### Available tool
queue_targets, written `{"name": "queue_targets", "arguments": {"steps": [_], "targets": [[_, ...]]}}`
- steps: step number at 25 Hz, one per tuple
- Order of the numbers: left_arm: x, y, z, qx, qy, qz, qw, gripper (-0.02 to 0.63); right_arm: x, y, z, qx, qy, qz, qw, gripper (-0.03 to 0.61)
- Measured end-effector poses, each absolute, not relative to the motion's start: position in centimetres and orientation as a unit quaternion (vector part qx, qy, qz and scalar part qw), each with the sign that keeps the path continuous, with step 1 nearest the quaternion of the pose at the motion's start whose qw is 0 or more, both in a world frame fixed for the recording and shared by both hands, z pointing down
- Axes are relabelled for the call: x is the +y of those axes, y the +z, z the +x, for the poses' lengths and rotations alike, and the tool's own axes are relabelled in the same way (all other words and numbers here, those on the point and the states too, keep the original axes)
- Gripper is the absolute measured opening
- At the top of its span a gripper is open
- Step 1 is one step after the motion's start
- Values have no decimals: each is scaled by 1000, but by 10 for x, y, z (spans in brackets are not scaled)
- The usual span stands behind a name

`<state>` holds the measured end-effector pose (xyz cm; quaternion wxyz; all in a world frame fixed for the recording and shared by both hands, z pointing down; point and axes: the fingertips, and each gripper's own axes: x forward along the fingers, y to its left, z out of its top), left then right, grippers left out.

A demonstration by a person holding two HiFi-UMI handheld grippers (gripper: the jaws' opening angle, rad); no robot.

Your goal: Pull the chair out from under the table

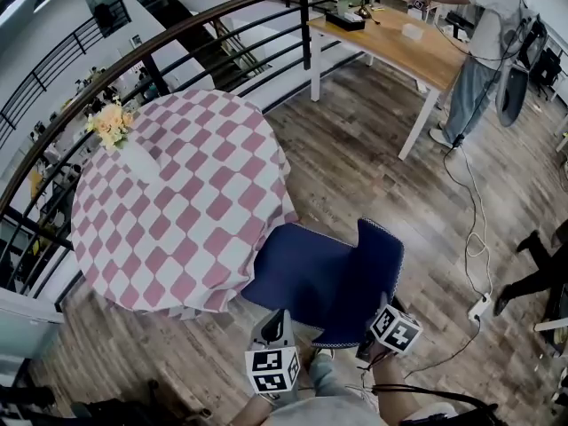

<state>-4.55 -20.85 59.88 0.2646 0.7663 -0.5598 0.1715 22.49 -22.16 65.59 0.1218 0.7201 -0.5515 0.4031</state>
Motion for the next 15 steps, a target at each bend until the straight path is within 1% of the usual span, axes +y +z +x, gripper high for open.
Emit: {"name": "queue_targets", "arguments": {"steps": [15], "targets": [[-190, 597, -16, -549, 176, 773, 263, 3, -196, 654, 264, -537, 403, 731, 117, 83]]}}
